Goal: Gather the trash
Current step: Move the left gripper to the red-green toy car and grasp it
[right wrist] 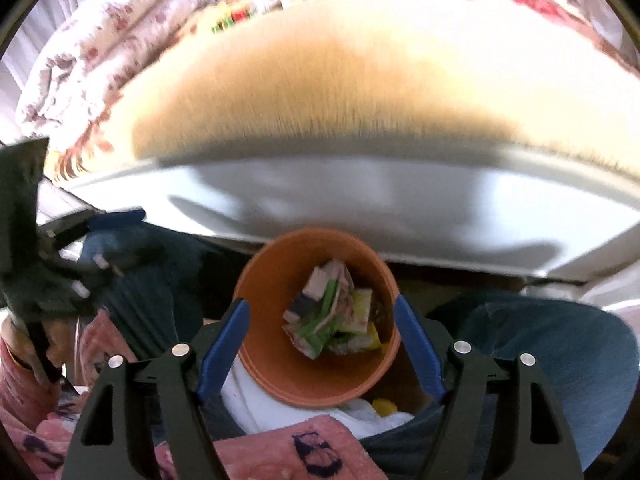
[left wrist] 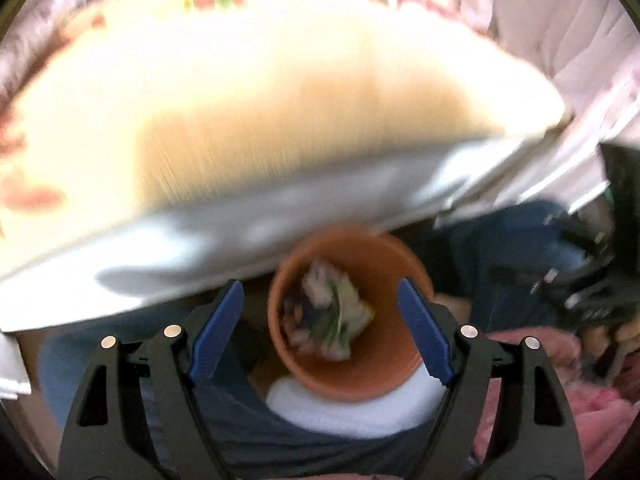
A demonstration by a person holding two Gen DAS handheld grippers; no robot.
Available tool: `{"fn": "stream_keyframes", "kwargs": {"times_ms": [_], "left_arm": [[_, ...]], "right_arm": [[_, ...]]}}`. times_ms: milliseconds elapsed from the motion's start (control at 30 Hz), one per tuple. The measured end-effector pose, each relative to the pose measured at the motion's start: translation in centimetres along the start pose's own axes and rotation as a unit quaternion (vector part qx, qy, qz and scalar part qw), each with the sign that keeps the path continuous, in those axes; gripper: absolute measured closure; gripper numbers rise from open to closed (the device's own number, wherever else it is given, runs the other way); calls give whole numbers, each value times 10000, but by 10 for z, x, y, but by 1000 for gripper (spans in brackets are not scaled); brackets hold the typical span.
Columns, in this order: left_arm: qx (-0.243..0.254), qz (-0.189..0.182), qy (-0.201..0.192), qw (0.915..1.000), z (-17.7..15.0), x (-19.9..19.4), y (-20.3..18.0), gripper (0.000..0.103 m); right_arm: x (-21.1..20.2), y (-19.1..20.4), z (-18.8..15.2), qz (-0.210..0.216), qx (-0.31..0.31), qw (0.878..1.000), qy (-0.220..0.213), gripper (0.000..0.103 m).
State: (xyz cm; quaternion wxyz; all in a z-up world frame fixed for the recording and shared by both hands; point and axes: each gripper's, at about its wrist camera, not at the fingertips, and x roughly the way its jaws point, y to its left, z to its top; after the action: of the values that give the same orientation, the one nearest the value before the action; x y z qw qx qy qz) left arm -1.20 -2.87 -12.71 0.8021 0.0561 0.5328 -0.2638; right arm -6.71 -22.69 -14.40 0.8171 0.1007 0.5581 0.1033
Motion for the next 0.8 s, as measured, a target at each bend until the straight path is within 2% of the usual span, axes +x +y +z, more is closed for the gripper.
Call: {"fn": "stream_keyframes", "kwargs": {"times_ms": [67,133,300,567,633,800], "left_arm": [[-72,67,-317,9994,17,-18,6,14],[-198,237,-617,9976,40,-31,15,14],[-544,317,-950,9935,97,-36,37,14],[-1014,680,-1028,9872,172,-3,70,14],[-1061,857,-976,9858,192,12,77,14],[-1223,1133,-753,9831,217,43,89,14]], "right_arm": [[-7,1,4,38,-15,9999,-106,29],[-11,3,6,41,-38,9998,-203,29],[-8,5,3,140,-33,9997,-186,29],[-3,8,-3,289,37,9994,-171,29],[-4,9,-5,323,50,9993,-183,29],[-3,6,-7,351,110,9992,-167,29]]}}
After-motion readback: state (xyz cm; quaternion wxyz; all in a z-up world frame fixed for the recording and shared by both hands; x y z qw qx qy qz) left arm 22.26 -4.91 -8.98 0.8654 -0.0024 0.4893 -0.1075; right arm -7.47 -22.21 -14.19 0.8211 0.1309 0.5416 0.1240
